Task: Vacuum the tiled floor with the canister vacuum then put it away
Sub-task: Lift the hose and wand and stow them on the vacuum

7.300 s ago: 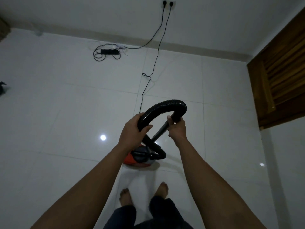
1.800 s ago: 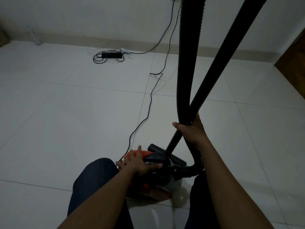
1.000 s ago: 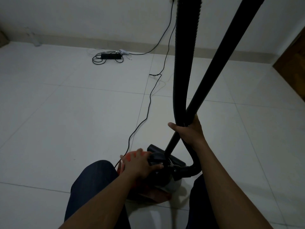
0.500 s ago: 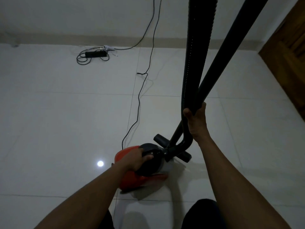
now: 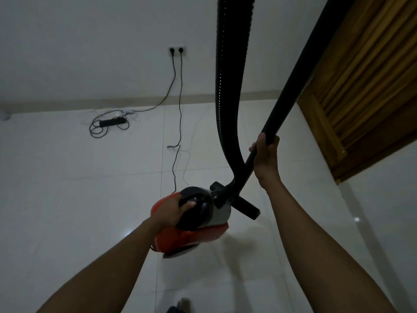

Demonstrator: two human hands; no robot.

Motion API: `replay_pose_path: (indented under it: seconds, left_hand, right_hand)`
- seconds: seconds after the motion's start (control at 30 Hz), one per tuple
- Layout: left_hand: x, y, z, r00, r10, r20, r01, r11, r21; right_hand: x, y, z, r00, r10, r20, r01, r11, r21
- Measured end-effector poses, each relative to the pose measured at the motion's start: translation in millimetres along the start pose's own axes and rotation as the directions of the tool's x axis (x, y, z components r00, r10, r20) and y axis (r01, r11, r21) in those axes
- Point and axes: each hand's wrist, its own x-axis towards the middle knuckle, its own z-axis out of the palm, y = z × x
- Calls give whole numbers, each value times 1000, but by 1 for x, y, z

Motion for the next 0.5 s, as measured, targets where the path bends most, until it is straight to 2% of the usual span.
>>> replay_pose_path:
  seconds: [0.27,0.5]
  left_hand:
    - [103,100,-84,999,50,-11,-50,999,0]
    - [243,187,-136,995,99,-14,-97,992,86]
  right_hand:
    - [114,-96,-21,990,-120,-69,114,989,-90]
    - [253,-141,-26,982,-132,-136,115,985,-131]
